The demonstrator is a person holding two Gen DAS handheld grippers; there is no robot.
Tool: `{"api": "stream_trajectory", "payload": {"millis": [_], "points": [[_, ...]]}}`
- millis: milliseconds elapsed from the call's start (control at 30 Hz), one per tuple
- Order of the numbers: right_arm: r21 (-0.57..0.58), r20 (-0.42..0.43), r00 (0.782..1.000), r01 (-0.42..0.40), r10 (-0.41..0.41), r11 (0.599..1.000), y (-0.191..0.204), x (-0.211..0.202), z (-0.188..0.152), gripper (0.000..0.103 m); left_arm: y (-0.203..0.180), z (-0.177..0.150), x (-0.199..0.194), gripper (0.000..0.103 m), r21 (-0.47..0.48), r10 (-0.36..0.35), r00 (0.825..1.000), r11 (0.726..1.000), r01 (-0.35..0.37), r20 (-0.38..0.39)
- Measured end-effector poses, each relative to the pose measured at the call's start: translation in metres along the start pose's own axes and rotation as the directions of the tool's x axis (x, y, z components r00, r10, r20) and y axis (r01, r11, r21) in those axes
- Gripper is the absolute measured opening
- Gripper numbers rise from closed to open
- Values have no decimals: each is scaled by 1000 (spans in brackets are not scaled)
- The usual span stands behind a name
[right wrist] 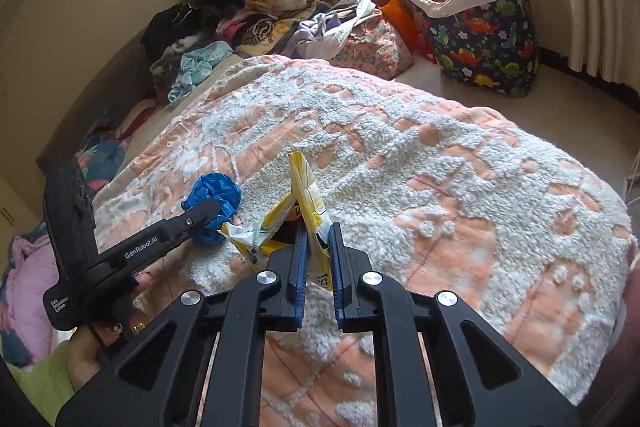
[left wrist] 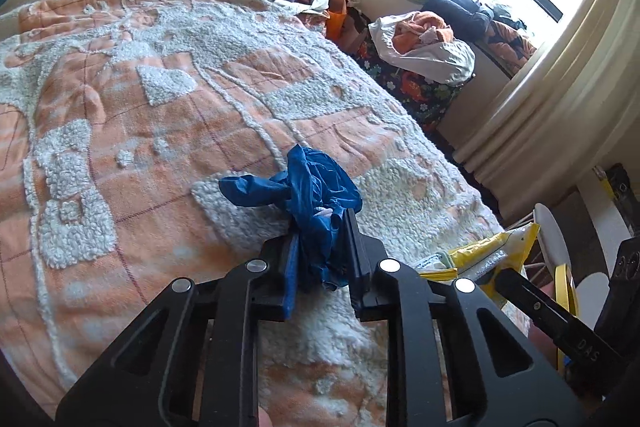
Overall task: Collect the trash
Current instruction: 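Grasp the blue plastic bag with the left gripper while the right grasps the yellow wrapper, then carry the blue bag and yellow wrapper together over the yellow bin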
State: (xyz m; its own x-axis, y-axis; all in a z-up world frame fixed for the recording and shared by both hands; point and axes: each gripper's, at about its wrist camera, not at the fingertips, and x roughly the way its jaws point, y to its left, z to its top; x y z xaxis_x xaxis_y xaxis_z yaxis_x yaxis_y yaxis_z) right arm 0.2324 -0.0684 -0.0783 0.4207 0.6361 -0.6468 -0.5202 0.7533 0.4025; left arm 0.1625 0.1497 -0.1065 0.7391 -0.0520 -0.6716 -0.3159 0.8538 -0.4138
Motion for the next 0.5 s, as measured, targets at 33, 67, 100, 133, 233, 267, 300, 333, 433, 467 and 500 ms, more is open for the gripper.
{"api": "stream_trajectory", "payload": {"millis": [33, 67, 100, 133, 233, 267, 300, 333, 433, 467, 500], "points": [[7, 8, 1000, 3, -3, 1000, -4, -7, -2, 11, -5, -2, -1, 13, 11, -10, 1000, 1000, 10, -1], [12, 16, 1000, 7, -7, 1000, -8, -14, -5, 11, -11, -3, -2, 13, 24, -17, 1000, 1000, 17, -2], [15, 25, 1000, 13, -13, 1000, -10, -20, -7, 11, -18, -5, -4, 13, 38, -24, 1000, 999, 24, -2], [20, 35, 999, 21, -21, 1000, -13, -27, -9, 11, -24, -6, -5, 13, 51, -31, 1000, 998, 31, -3], [38, 68, 997, 43, -45, 998, -25, -48, -11, 11, -44, -11, -7, 13, 87, -54, 999, 995, 54, -6], [44, 79, 995, 51, -54, 998, -29, -55, -12, 10, -51, -12, -8, 13, 99, -62, 998, 993, 62, -6], [51, 88, 994, 57, -61, 997, -32, -61, -13, 11, -57, -13, -10, 13, 111, -69, 998, 991, 70, -6], [59, 97, 993, 61, -67, 996, -36, -67, -14, 10, -64, -14, -11, 13, 123, -77, 997, 989, 77, -6], [72, 126, 988, 77, -86, 994, -44, -86, -16, 10, -82, -18, -14, 13, 160, -97, 995, 983, 96, -3], [74, 135, 986, 84, -93, 994, -46, -92, -17, 10, -88, -19, -15, 13, 171, -104, 995, 980, 103, -4], [78, 144, 984, 90, -101, 993, -49, -98, -18, 10, -95, -21, -16, 13, 182, -110, 994, 977, 109, -6]]}}
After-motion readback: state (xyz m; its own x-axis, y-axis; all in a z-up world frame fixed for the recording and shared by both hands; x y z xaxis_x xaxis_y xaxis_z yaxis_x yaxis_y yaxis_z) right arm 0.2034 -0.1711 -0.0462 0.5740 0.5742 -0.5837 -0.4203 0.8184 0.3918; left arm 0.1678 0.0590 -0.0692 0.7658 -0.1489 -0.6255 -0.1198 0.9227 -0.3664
